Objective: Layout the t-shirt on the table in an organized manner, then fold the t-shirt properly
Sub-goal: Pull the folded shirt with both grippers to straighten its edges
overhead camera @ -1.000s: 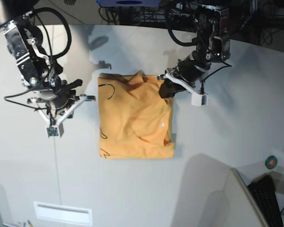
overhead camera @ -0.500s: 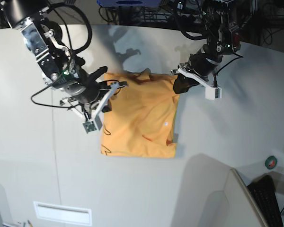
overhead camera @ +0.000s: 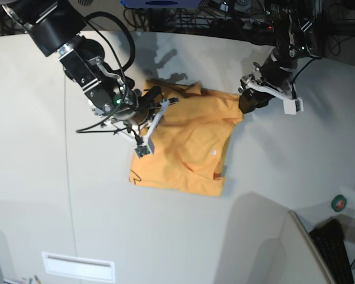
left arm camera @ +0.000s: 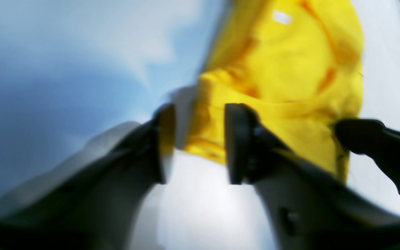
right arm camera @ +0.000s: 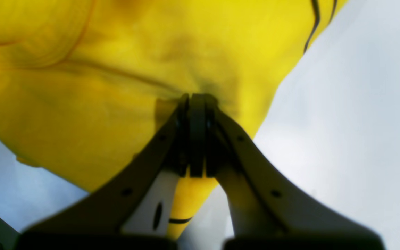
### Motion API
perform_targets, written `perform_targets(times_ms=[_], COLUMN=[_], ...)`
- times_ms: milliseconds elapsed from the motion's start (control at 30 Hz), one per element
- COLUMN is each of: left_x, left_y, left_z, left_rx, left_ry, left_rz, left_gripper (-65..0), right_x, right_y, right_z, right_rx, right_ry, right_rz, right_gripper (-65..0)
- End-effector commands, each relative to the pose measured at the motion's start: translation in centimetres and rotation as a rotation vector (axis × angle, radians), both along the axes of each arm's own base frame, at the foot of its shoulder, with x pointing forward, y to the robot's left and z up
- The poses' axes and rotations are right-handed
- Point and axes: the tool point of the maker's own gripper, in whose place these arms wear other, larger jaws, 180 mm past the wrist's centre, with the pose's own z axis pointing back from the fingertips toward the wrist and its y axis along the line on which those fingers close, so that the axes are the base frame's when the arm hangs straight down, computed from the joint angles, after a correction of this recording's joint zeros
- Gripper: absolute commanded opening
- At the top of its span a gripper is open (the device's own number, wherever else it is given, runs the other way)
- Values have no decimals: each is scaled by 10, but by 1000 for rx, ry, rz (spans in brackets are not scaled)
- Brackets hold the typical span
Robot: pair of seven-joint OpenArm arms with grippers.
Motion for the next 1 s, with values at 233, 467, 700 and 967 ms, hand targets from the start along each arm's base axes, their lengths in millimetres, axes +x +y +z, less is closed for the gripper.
perform_targets(times_ms=[233,467,700,967], left_x=[15,13,-5,-9], left_y=[28,41,74,83], left_z=[33,37,24,23], left_rx=[48,67,77,101], left_ry=[-104,-110,-65,-52], left_rz=[57,86,184,177], left_gripper=[-193,-504,-650,-650], right_x=[20,67,88,110], right_y=[27,21,28,26], right_z=[65,40,33,23], right_rx=[118,29,20,-27], right_ry=[-154,-114,-134,-113], right_rz=[26,-10,-31,-53], right_gripper=[-650,-650,-650,-650])
